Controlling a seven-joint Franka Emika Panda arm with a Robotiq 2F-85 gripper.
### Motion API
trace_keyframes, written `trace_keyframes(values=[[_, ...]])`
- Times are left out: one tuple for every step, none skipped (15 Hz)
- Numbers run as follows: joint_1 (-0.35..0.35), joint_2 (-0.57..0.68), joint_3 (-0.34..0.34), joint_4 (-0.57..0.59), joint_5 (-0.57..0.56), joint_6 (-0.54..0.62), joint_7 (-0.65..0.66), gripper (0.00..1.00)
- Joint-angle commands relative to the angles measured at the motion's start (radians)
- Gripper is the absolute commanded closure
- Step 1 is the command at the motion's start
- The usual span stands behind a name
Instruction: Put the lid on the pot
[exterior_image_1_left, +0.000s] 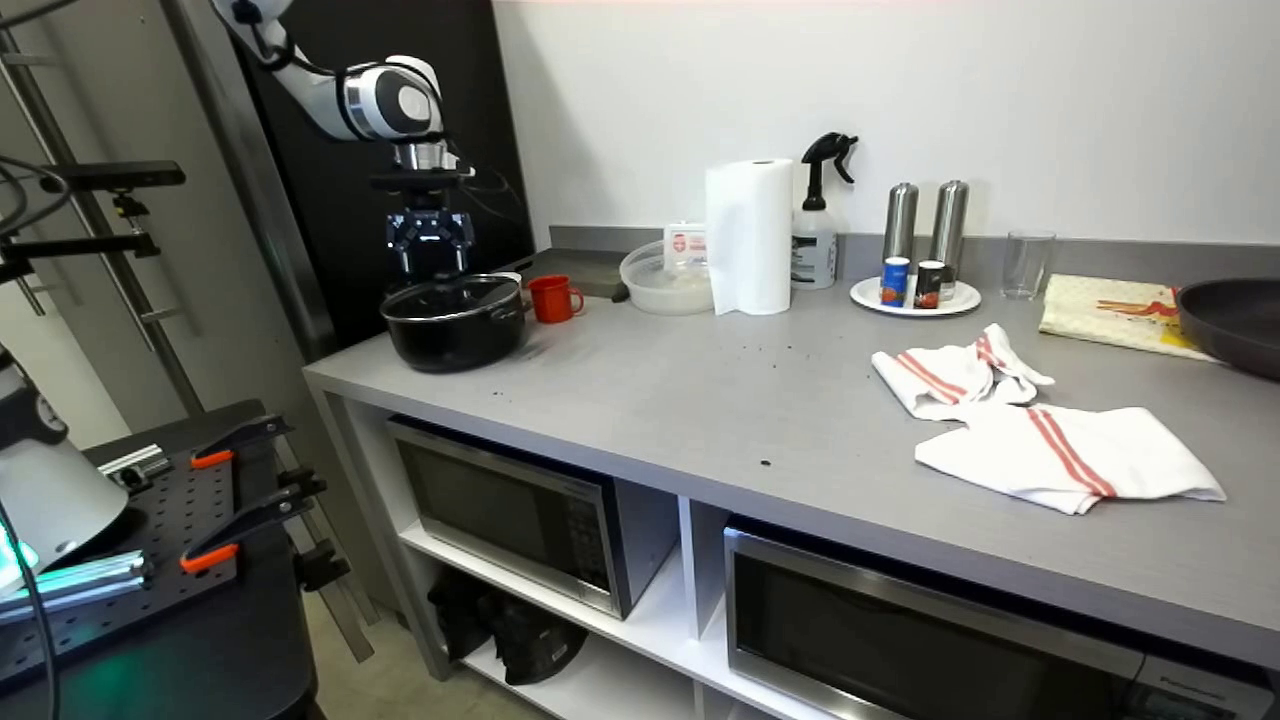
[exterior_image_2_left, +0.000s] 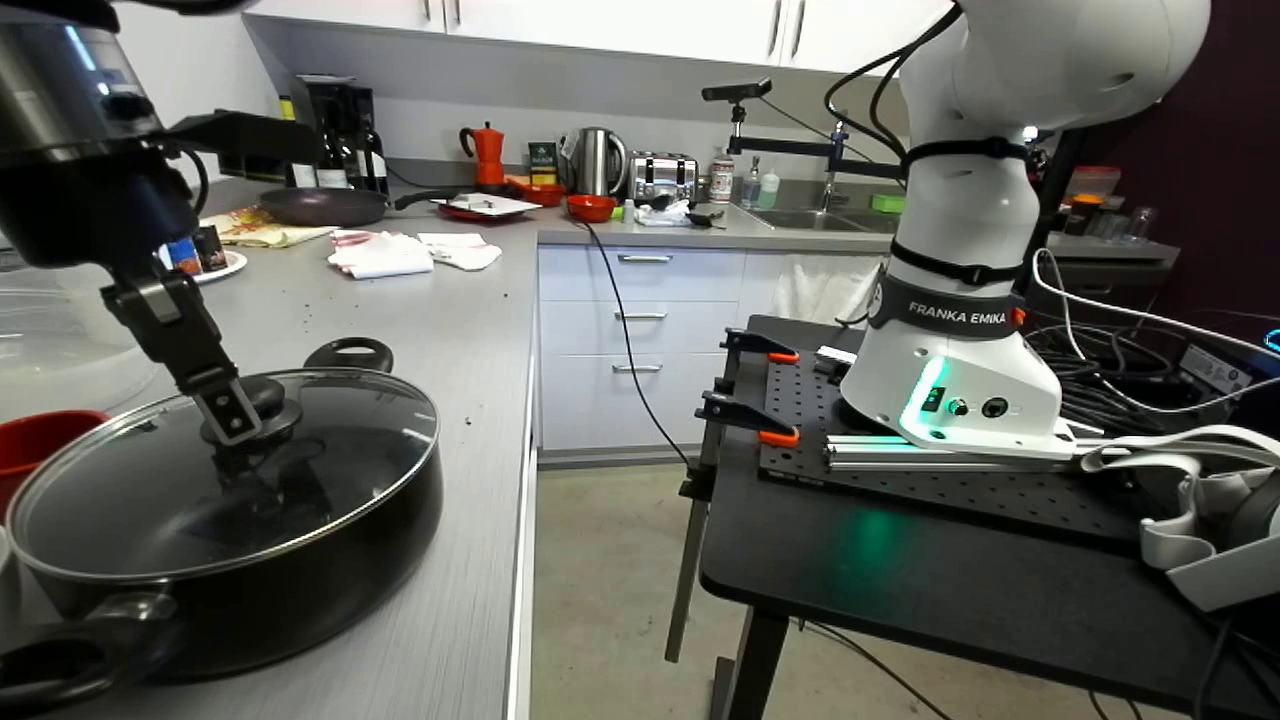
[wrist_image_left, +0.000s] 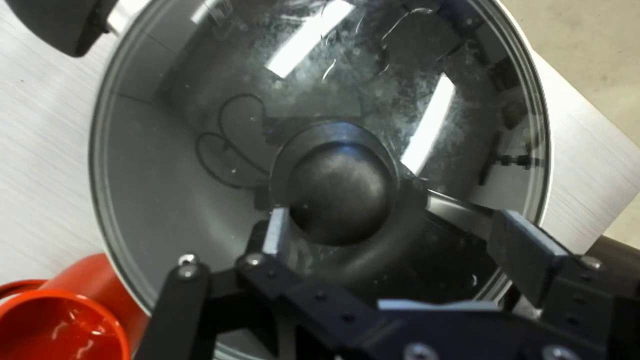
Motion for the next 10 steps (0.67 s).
trace_keyframes(values=[[0.016, -0.065, -0.004, -0.049, 0.003, -0.003, 0.039, 0.0], [0.018, -0.072, -0.006, -0.05, 0.003, -0.006, 0.043, 0.0], [0.02, -0.078, -0.009, -0.052, -0.001, -0.005, 0.051, 0.0], [0.016, -0.039, -0.005, -0.018, 0.003, -0.003, 0.025, 0.0], [0.016, -0.042, -0.005, -0.018, 0.003, -0.003, 0.026, 0.0], [0.016, -0.042, -0.006, -0.018, 0.003, -0.002, 0.026, 0.0], [0.016, -0.04, -0.007, -0.018, 0.003, -0.002, 0.026, 0.0], [0.015, -0.039, -0.007, -0.018, 0.003, -0.002, 0.026, 0.0], [0.015, -0.038, -0.007, -0.018, 0.003, -0.002, 0.026, 0.0], [0.015, -0.038, -0.007, -0.018, 0.003, -0.002, 0.026, 0.0]])
